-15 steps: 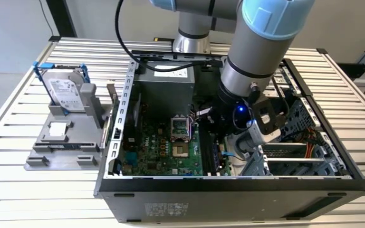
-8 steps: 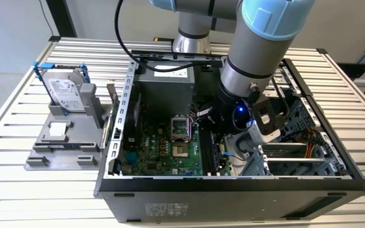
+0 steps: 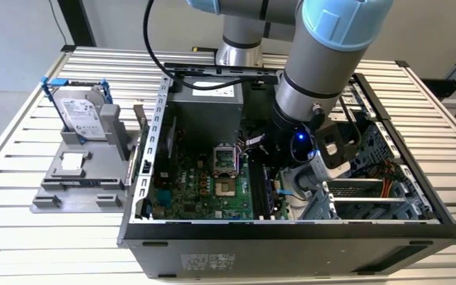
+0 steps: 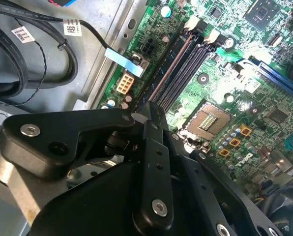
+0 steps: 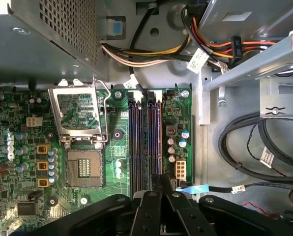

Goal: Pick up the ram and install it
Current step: 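Press down the ram until it locks into place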

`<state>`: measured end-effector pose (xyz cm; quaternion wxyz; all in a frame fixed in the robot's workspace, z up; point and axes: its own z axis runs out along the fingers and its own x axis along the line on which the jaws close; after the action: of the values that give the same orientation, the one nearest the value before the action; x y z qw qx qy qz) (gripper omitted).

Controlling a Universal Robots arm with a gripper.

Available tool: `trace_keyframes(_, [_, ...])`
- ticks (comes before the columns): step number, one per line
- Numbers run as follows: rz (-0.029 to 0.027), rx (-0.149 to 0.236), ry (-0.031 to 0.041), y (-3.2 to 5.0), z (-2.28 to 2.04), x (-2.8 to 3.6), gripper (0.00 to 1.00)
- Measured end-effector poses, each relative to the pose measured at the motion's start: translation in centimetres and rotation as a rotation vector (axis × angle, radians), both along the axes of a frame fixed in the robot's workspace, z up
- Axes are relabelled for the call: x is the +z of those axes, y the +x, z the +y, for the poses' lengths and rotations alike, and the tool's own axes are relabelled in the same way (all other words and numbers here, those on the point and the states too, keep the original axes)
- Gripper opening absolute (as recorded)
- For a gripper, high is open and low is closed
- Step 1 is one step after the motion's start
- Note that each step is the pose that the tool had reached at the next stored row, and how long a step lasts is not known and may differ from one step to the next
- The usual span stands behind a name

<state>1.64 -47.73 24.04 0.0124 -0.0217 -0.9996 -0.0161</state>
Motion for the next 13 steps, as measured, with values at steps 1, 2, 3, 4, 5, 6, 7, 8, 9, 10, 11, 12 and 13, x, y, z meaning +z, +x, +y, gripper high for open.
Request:
trace_keyframes(1, [0.0, 0.0, 0.0002, 0.01, 0.0, 0.0, 0.0])
trace_keyframes(2, [0.0, 0.0, 0.0003, 0.0, 0.0, 0.0, 0.0])
trace_keyframes(3, [0.0, 0.001, 0.0003, 0.0, 0.0, 0.0, 0.0])
trace_keyframes(4, [0.0001, 0.007, 0.0003, 0.0, 0.0, 0.01, 0.0])
trace_keyframes(5, [0.0, 0.022, 0.0004, 0.0, 0.0, 0.04, 0.0])
trace_keyframes(6, [0.0, 0.038, 0.0006, 0.0, 0.0, 0.05, 0.0])
trace_keyframes(7, [0.0, 0.054, 0.0005, -0.01, 0.0, 0.07, 0.0])
trace_keyframes(8, [0.0, 0.072, 0.0004, -0.01, 0.0, 0.08, 0.0])
trace_keyframes(9, [0.0, 0.091, 0.0002, 0.0, 0.0, 0.1, 0.0])
trace_keyframes(10, [0.0, 0.109, 0.0003, 0.0, 0.0, 0.11, 0.0])
trace_keyframes(11, [0.0, 0.127, 0.0001, 0.0, 0.0, 0.13, 0.0])
trace_keyframes(12, [-0.0001, 0.145, 0.0003, 0.0, 0.0, 0.13, 0.0])
trace_keyframes(13, [0.0, 0.162, 0.0004, 0.0, 0.0, 0.16, 0.0])
